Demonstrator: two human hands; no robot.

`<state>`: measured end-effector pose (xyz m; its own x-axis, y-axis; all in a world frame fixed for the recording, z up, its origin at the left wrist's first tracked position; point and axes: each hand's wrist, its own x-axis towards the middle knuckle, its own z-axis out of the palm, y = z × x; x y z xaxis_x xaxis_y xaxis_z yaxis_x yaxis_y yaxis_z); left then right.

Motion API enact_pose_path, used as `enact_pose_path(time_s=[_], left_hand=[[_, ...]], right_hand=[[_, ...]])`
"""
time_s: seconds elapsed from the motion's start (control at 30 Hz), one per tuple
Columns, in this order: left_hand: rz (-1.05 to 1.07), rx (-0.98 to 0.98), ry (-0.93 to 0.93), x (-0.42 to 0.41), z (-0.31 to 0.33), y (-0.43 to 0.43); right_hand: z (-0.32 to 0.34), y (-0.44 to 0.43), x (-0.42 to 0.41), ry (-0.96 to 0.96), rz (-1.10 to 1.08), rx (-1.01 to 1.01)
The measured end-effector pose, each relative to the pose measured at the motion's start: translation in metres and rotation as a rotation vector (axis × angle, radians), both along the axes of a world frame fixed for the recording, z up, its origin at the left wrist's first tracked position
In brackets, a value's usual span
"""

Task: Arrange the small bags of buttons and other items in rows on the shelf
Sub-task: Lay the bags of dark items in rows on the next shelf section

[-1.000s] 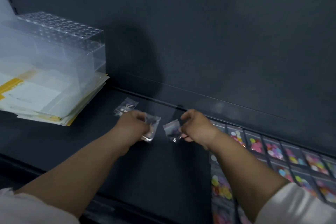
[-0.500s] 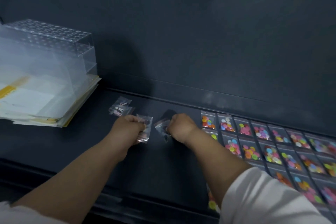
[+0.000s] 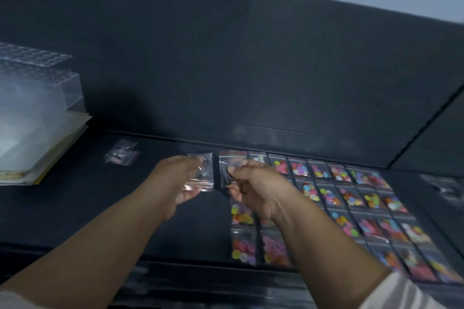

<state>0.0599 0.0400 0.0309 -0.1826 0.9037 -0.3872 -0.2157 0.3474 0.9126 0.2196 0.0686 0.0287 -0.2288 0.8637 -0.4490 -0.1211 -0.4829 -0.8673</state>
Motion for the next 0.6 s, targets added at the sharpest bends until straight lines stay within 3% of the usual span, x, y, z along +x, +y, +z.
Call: enact_pose_path(time_s=[0.27, 0.6], left_hand=[[-0.24, 0.046, 0.208, 0.14, 0.006, -0.05], [-0.433, 0.007, 0.07, 0.344, 0.002, -0.12]], right_hand=[[0.005, -0.072, 0.147, -0.067, -0.212, 0.067], [0.004, -0.194, 0.351, -0.024, -0.49, -0.009]])
